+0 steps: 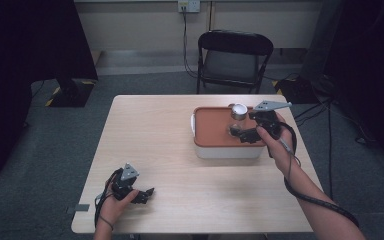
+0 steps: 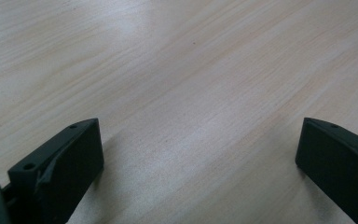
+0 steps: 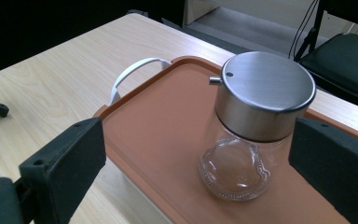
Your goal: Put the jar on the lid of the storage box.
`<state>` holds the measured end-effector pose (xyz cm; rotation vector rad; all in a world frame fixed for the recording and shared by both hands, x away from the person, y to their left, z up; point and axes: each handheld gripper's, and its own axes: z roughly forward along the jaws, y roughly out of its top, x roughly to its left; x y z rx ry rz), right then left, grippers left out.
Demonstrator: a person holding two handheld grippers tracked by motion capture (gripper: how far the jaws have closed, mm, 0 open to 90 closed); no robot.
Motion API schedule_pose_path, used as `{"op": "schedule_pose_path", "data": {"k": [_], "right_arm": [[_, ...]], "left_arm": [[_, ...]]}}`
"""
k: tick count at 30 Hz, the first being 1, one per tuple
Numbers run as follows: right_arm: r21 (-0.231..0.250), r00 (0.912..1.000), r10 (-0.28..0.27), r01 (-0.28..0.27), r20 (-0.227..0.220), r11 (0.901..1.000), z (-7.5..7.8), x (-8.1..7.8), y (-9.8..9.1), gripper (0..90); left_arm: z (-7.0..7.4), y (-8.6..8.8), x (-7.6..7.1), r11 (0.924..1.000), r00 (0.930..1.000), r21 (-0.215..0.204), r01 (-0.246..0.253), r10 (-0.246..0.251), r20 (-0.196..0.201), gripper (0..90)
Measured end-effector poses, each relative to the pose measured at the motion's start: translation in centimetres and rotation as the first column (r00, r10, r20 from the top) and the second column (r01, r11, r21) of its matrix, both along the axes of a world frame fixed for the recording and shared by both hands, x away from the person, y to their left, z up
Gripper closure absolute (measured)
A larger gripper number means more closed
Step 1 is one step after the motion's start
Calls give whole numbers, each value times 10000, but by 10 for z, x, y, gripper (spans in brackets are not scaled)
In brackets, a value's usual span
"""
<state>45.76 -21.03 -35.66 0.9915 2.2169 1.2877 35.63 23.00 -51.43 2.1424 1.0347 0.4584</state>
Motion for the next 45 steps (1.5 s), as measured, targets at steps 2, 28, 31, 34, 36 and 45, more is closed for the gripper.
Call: {"op": "schedule_pose_path", "data": {"k": [2, 28, 31, 34, 36, 45], "right_arm": [[31, 10000, 49, -49, -8, 10000, -2, -2, -1, 28], [89, 9991, 399, -398, -164, 9992, -22, -16, -7, 29], [119, 9992, 371, -369, -150, 9992, -25, -18, -7, 28], [162, 9991, 392, -389, -182, 9991, -27, -19, -8, 28], [199, 9990, 403, -400, -175, 9990, -29, -19, -8, 28], [194, 9986, 483, -479, -212, 9987, -33, -25, -8, 28]], "left_arm": [[0, 0, 0, 10000, 10000, -7, -5, 5, 2, 4], [0, 0, 0, 10000, 10000, -7, -1, 1, -1, 4], [0, 0, 0, 10000, 10000, -8, -2, 2, -1, 4], [0, 0, 0, 10000, 10000, -3, 1, -1, -2, 4], [0, 0, 0, 10000, 10000, -7, -2, 2, -2, 4], [0, 0, 0, 10000, 10000, -4, 2, -2, -3, 4]]}}
